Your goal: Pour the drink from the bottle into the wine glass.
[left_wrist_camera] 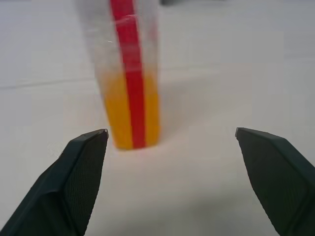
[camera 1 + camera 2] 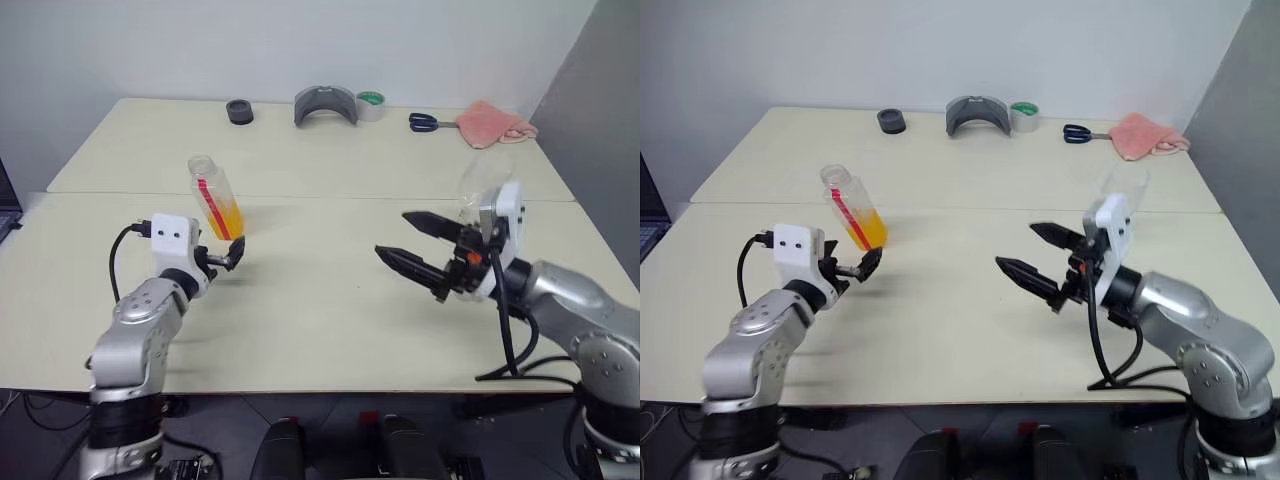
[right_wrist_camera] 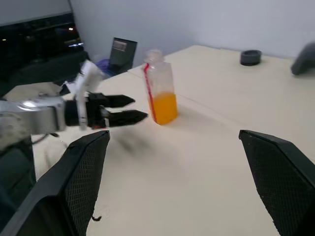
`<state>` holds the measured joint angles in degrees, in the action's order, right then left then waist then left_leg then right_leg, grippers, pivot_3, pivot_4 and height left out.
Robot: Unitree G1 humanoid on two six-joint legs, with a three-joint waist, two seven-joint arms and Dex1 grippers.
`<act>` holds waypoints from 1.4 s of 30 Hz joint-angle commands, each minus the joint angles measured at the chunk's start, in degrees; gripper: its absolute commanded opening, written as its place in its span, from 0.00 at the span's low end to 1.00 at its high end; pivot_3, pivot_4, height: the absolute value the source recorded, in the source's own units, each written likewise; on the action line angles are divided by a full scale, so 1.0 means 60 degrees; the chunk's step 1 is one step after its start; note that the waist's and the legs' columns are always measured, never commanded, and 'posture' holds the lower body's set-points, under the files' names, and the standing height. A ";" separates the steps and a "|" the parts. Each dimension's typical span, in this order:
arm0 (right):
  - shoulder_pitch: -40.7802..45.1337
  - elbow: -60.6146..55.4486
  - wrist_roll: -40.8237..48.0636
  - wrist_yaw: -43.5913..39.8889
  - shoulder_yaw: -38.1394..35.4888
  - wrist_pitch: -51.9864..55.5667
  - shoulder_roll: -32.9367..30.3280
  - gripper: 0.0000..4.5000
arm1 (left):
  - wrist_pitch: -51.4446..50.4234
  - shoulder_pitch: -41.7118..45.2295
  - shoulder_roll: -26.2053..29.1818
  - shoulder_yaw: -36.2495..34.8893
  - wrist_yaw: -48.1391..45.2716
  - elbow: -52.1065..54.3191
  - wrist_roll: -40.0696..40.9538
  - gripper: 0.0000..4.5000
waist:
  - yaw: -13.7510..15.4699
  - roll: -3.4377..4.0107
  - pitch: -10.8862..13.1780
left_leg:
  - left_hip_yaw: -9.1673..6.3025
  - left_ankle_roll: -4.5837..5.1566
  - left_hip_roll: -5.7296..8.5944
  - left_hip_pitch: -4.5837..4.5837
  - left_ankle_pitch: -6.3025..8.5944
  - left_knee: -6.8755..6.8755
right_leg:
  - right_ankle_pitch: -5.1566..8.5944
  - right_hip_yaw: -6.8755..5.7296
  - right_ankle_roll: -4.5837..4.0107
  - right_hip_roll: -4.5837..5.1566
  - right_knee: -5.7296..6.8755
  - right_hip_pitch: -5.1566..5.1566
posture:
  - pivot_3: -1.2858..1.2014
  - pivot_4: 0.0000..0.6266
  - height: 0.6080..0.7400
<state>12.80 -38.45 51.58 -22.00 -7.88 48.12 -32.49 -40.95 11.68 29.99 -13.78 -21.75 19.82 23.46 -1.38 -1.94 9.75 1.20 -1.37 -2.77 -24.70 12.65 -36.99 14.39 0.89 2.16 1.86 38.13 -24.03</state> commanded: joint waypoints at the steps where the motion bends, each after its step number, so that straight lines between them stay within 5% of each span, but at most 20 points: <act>1: -0.0604 -0.0289 -0.1087 0.0651 -0.0153 -0.0453 -0.0068 1.00 | -0.0685 0.0253 0.0367 0.0156 -0.1541 0.1678 0.1878 1.00 | 0.0023 0.0001 0.0000 | 0.0005 -0.0001 0.0006 0.0000 0.0000 -0.0002 | 0.0000 0.0000 0.0001 0.0011 0.0003 -0.0001 | 0.52 0.24 1.00; 5: -0.1217 0.0525 -0.3095 0.1566 -0.0076 -0.1154 -0.0033 1.00 | -0.1010 0.0824 0.1040 0.0416 -0.3137 0.2045 0.3214 1.00 | 0.0014 0.0001 -0.0002 | 0.0013 -0.0001 0.0007 0.0019 -0.0001 -0.0007 | 0.0000 0.0008 0.0006 0.0002 -0.0001 0.0009 | 0.52 0.24 1.00; 12: -0.0748 0.2749 -0.5105 0.2172 0.0089 -0.2654 0.0591 1.00 | 0.0067 0.1526 0.1501 0.1240 -0.4521 0.1125 0.2695 1.00 | -0.0058 0.0008 -0.0005 | 0.0023 0.0000 -0.0004 0.0044 -0.0001 0.0001 | 0.0003 0.0039 0.0000 -0.0033 0.0001 0.0012 | 0.52 0.24 1.00; 22: 0.0756 0.5737 -0.5724 0.2515 -0.0435 -0.4585 0.2285 1.00 | 0.0946 0.1759 0.1281 0.1923 -0.4808 0.0555 0.2101 1.00 | -0.0047 0.0010 -0.0003 | 0.0029 0.0000 -0.0006 0.0043 -0.0001 0.0003 | 0.0002 0.0044 -0.0001 -0.0032 -0.0001 0.0011 | 0.52 0.24 1.00; 42: 0.3487 1.1170 -0.6334 0.2115 -0.0548 -0.7028 0.2685 1.00 | 0.1095 0.1659 0.1466 0.1899 -0.4928 0.0633 0.2002 1.00 | -0.0063 0.0015 0.0000 | 0.0039 0.0000 -0.0006 0.0043 -0.0001 0.0005 | 0.0001 0.0053 -0.0002 -0.0030 0.0002 0.0008 | 0.52 0.24 1.00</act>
<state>32.07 28.27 14.06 -9.07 -10.00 8.05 -16.21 -35.36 21.38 38.23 -1.51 -50.88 21.90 35.34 -1.76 -1.85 9.75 1.44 -1.37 -2.81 -24.44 12.65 -36.96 14.40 1.20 2.15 1.68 38.14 -23.99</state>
